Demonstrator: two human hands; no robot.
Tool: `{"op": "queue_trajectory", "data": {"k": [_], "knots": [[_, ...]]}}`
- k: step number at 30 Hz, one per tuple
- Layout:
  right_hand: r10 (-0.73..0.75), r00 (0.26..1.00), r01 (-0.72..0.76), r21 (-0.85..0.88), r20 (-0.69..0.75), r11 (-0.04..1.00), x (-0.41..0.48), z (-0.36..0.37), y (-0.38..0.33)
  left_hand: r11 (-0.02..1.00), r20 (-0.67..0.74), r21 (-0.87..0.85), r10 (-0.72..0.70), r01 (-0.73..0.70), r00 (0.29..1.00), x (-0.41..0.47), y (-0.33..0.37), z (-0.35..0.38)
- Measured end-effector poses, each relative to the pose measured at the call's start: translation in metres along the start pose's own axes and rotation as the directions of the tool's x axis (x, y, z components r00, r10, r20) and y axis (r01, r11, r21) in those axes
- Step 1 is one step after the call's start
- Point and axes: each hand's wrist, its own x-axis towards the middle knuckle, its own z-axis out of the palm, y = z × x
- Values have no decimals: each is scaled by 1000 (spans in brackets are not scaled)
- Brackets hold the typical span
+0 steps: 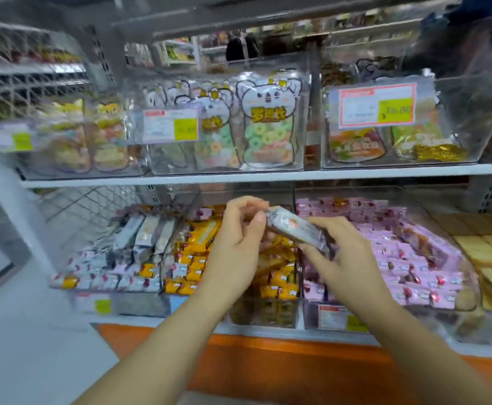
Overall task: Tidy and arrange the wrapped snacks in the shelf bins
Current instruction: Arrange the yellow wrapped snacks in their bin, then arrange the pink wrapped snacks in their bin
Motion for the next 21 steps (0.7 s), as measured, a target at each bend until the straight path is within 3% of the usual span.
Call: {"op": "queue_trajectory", "data": {"k": [4, 9, 15, 18, 21], "knots": [[-48, 997, 45, 46, 53, 998, 9, 26, -29, 906, -65, 414, 127, -90, 990, -7, -7, -47], [-23, 990, 13, 71, 141, 997, 18, 62, -63, 756, 8, 642, 158, -126, 987, -21, -16, -104], [-44, 968, 17, 108, 247, 994, 28, 103, -99, 609, 23, 779, 210, -149, 977, -24, -36, -162], [-49, 963, 9, 150, 264, 989, 35, 122, -115, 616, -5, 775, 233, -144, 973, -31, -44, -186], [-40, 951, -33, 230, 306, 973, 40, 141, -126, 652, -117, 756, 220, -57, 968, -39, -51, -210]]}}
